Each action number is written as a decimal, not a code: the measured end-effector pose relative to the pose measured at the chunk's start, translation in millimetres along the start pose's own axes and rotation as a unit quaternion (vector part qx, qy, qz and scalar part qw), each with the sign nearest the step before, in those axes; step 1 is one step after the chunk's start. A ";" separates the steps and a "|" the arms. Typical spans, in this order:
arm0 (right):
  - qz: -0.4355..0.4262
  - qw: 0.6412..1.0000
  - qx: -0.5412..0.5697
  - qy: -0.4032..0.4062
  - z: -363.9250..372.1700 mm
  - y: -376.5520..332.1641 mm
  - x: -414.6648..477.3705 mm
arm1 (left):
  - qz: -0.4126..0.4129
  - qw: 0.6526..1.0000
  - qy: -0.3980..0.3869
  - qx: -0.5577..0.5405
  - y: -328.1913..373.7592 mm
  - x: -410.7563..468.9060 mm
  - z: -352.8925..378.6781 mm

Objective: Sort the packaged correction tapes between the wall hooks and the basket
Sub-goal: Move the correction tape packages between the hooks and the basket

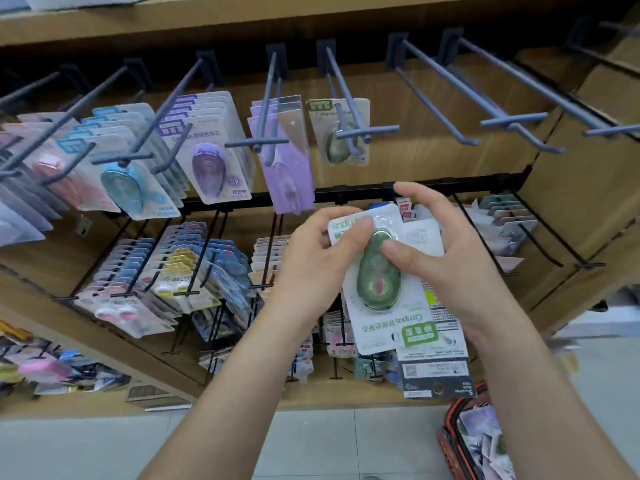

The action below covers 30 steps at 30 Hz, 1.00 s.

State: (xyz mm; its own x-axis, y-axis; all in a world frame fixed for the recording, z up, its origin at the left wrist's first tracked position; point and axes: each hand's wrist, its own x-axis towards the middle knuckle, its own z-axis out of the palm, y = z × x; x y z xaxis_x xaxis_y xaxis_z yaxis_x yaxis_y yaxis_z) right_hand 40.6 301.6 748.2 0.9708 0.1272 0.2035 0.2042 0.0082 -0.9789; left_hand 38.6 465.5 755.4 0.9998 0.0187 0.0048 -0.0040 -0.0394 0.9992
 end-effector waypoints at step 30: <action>-0.065 0.998 -0.002 -0.003 8.0 -32.2 18.1 | 0.138 0.989 -0.012 -0.048 15.9 -17.4 -15.8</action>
State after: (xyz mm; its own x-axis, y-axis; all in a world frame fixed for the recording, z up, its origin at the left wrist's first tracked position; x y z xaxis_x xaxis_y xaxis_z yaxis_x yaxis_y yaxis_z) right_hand 50.6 311.6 783.2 0.9353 0.1322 0.3283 0.3286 0.0205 -0.9443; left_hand 20.9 480.3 771.8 0.9605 -0.0028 0.2781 -0.2776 0.0553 0.9591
